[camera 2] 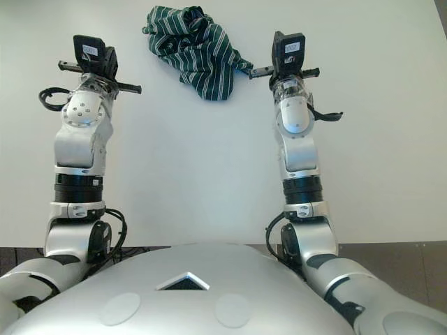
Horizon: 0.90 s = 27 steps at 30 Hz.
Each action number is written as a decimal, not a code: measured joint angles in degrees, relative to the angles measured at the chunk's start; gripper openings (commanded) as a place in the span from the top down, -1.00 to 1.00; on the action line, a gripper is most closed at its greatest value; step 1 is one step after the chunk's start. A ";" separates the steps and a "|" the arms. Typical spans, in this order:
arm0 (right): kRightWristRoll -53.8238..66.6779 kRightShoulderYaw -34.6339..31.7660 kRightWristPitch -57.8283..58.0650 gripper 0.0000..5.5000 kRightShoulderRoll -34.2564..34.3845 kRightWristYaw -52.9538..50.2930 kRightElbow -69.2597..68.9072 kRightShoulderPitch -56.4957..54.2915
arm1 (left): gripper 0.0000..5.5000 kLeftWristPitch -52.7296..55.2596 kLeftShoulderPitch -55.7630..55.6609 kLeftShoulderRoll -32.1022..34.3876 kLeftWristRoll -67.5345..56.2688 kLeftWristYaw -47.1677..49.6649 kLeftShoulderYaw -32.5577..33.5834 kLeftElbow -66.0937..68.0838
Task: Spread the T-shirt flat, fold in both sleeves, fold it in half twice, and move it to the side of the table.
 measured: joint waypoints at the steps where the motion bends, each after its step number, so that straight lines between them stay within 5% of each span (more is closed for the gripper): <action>1: 0.12 -0.11 0.00 1.00 -0.39 0.78 0.21 -0.35 | 0.99 -0.72 0.36 -1.02 0.07 0.24 -0.07 0.01; 13: 0.78 -2.15 1.97 1.00 -4.29 5.11 5.84 -6.51 | 0.39 -10.45 -7.83 -5.71 -1.18 -4.42 0.62 20.50; 27: 0.06 -1.22 1.26 1.00 -4.57 8.24 12.11 -13.19 | 0.39 -22.36 -23.29 -6.65 -2.99 -7.51 5.76 51.14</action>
